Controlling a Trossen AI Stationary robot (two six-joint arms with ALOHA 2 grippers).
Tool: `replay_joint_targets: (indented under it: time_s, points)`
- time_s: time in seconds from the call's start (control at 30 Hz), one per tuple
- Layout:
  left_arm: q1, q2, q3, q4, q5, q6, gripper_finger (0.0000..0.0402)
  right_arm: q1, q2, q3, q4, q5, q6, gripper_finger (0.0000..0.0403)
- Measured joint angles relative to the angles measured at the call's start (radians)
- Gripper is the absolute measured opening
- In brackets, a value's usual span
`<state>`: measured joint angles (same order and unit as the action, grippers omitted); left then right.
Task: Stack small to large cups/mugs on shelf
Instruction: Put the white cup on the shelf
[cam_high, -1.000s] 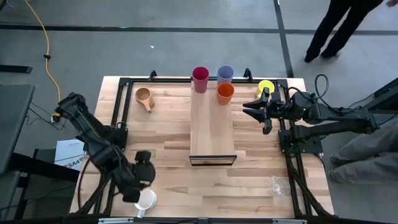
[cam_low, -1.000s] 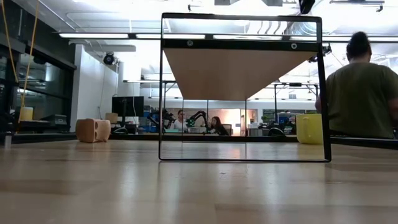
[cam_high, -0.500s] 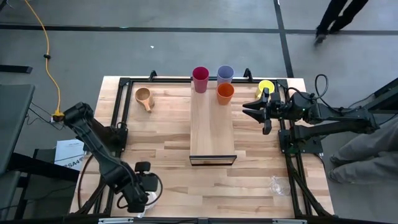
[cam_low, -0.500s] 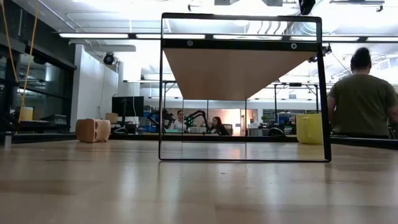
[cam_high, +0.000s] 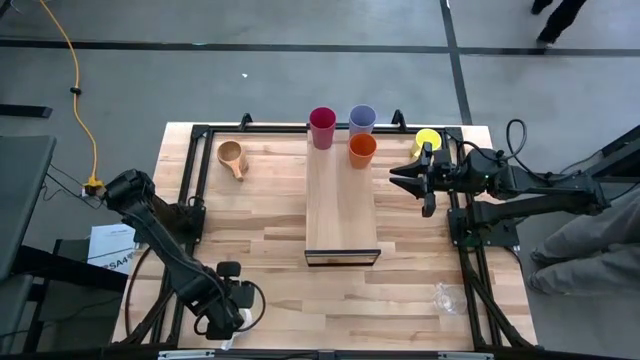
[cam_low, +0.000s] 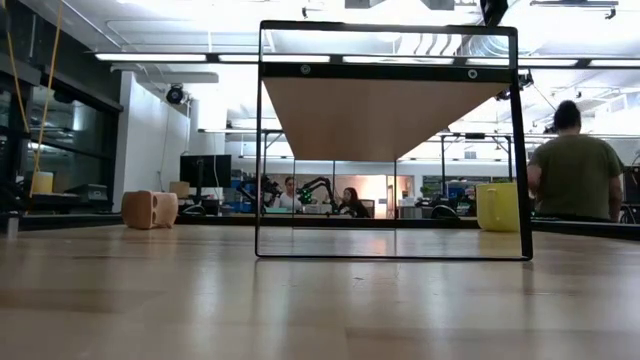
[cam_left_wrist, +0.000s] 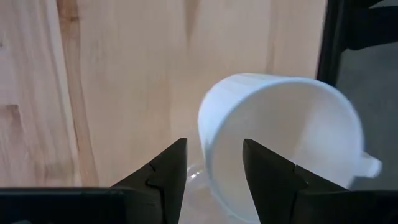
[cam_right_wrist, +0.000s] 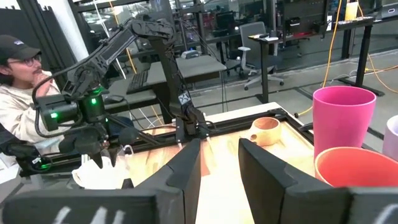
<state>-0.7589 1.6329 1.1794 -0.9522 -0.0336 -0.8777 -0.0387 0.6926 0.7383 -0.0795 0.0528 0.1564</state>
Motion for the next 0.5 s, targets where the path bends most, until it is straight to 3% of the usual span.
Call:
replay_joint_targets:
  time_s: [0.37,0.5]
  points:
    - [0.0,0.0,-0.109,0.077,0.026,-0.002,0.0145,0.0,0.0,0.0,0.0,0.0,0.0,0.0099]
    - [0.0,0.0,-0.112,0.09,-0.009,-0.003,0.0133,0.0,0.0,0.0,0.0,0.0,0.0,0.0099]
